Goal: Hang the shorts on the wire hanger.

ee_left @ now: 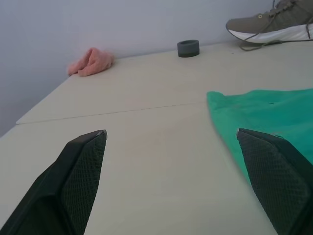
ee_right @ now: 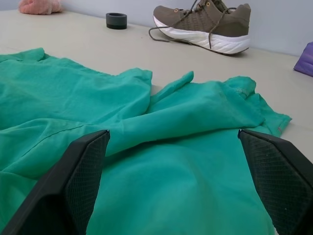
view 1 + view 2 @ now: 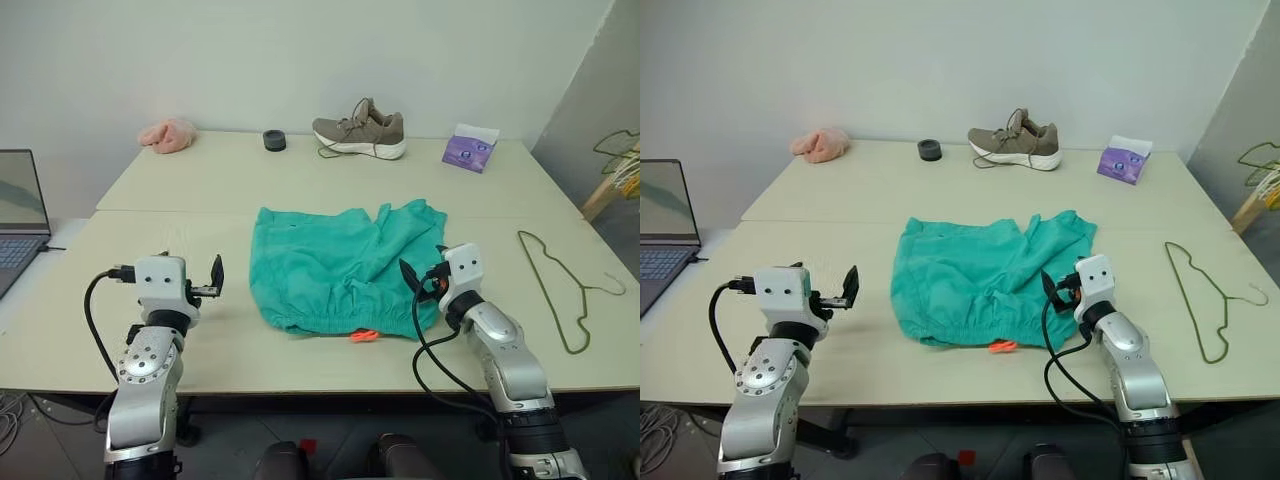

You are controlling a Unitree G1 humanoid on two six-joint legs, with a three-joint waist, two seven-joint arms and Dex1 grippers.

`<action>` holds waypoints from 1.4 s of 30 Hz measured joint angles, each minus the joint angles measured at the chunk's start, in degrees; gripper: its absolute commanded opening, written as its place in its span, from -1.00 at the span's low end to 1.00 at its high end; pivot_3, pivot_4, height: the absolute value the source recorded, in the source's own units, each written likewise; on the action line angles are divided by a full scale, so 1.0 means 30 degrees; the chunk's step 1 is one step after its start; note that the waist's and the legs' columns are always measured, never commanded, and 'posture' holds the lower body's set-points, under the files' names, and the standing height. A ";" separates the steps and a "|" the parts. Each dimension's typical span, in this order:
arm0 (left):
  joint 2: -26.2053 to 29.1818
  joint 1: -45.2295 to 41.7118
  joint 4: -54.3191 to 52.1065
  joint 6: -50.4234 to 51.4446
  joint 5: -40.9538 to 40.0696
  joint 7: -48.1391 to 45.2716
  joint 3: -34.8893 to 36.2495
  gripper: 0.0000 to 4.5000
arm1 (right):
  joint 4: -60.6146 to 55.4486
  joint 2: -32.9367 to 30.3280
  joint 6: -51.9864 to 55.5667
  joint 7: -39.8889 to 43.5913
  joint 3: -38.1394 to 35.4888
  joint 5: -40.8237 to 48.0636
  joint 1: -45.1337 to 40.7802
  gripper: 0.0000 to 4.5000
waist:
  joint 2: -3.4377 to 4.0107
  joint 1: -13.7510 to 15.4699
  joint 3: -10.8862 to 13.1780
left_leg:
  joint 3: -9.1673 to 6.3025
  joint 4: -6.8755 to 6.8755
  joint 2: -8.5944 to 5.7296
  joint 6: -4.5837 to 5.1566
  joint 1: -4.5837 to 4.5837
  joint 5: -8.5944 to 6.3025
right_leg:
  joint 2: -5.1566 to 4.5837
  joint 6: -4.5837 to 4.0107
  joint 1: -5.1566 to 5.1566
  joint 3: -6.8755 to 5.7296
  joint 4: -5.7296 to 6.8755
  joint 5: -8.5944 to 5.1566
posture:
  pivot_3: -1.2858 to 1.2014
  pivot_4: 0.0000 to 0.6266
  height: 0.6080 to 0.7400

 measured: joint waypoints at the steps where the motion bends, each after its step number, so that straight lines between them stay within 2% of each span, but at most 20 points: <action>1: 0.0054 0.0000 0.0000 0.0001 -0.0010 -0.0107 -0.0004 1.00 | 0.0000 -0.0021 -0.0041 0.0011 0.0002 -0.0005 0.0000 0.99 | 0.0001 0.0001 0.0000 | 0.0001 0.0000 0.0000 0.0000 0.0000 0.0000 | 0.0000 0.0000 0.0000 -0.0001 0.0000 0.0000 | 0.08 -0.81 1.00; 16: 0.0119 0.0111 -0.0012 -0.0247 0.0172 -0.0354 -0.0304 1.00 | 0.0002 -0.0637 -0.1684 0.1006 0.0378 -0.0110 0.0000 0.99 | 0.0006 0.0012 0.0004 | 0.0000 -0.0001 0.0002 0.0002 0.0000 -0.0001 | 0.0002 -0.0003 0.0000 0.0001 -0.0006 -0.0004 | 0.07 -0.79 1.00; 29: 0.0095 0.0157 -0.0002 -0.1876 -0.0444 -0.1769 -0.0542 1.00 | -0.0002 -0.0815 -0.2835 0.2055 0.0859 0.0020 0.0018 0.99 | 0.0009 0.0004 0.0006 | 0.0001 0.0000 0.0007 0.0002 0.0000 -0.0001 | 0.0006 -0.0010 0.0000 0.0002 -0.0009 -0.0008 | 0.05 -0.80 1.00; 35: 0.0733 0.0252 -0.0006 -0.2085 -0.1804 -0.4158 -0.0914 1.00 | -0.1597 -0.2998 -0.2799 0.5640 0.1457 0.1135 0.0976 0.99 | 0.0015 -0.0050 0.0010 | 0.0002 -0.0001 0.0011 0.0005 -0.0006 -0.0003 | 0.0013 -0.0013 0.0000 -0.0004 -0.0025 -0.0013 | 0.04 -0.80 1.00; 38: 0.1720 0.0536 -0.0309 -0.1401 -0.3299 -0.6319 -0.1403 1.00 | -0.2356 -0.4965 -0.2914 0.8061 0.2369 0.1206 0.1766 0.99 | 0.0016 -0.0087 0.0011 | 0.0001 0.0000 0.0015 0.0005 -0.0004 -0.0003 | 0.0019 -0.0027 0.0001 -0.0009 -0.0024 -0.0025 | 0.03 -0.80 1.00; 42: 0.3913 0.0742 -0.1591 0.0543 -0.5409 -0.9269 -0.1824 1.00 | -0.2800 -0.7066 -0.2941 1.0620 0.3189 0.1267 0.2411 0.99 | 0.0022 -0.0218 0.0017 | -0.0001 0.0008 0.0039 0.0007 0.0011 -0.0002 | 0.0049 -0.0061 0.0002 -0.0008 -0.0020 -0.0057 | 0.03 -0.79 1.00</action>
